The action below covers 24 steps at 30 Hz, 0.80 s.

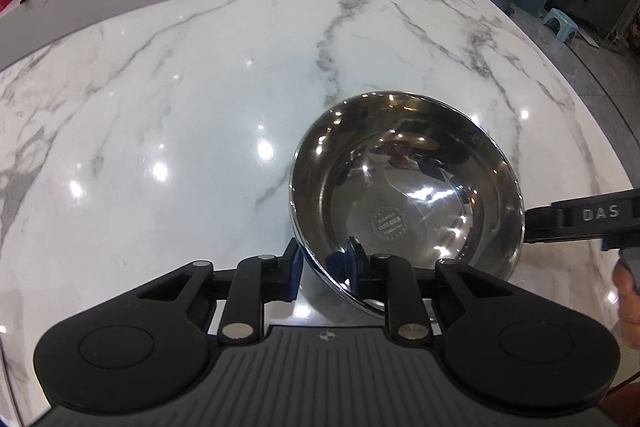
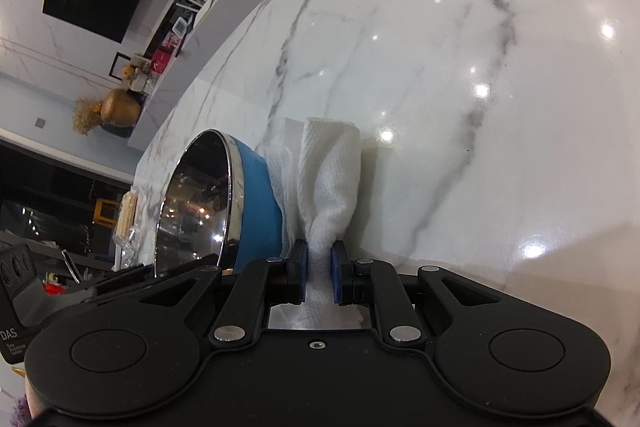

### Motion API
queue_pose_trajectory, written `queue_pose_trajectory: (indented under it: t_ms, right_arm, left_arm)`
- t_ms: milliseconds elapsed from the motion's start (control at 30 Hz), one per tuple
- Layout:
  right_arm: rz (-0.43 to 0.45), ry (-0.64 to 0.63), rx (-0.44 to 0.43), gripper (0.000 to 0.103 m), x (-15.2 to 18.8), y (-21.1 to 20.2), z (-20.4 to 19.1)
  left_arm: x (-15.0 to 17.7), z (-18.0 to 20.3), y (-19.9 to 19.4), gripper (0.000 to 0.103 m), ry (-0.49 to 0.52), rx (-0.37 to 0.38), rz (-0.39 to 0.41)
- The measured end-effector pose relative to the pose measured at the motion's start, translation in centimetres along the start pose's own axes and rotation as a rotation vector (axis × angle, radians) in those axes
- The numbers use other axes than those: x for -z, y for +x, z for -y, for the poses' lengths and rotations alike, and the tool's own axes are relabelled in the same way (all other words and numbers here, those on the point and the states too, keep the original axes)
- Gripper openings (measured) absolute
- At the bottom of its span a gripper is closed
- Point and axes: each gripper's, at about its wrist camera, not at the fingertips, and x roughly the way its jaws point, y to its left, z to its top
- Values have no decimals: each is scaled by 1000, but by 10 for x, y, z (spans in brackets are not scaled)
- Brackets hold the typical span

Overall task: Clean bowl
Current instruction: 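Wipe the outer wall again with the right tool's cloth while the left tool holds the rim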

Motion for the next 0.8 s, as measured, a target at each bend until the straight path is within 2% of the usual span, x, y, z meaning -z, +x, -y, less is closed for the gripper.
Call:
queue_pose_trajectory:
  t_ms: [100,233,333,567,800]
  right_arm:
    - [36,10,-29,12,-3,-12,2]
    - [117,70,-159,12,-10,-36,11]
    - [129,82,-212,12,-12,-43,14]
    - [108,87,-195,12,-10,-38,16]
    - [63,68,-106,12,-6,-25,13]
  left_arm:
    - [-1,-2,0,17,-3,-3,6]
    - [-2,-3,-1,15,1,-10,13]
    - [-2,-2,-1,15,6,-17,16]
    - [-2,0,0,16,11,-24,19]
    - [-3,-1,0,16,9,-23,17]
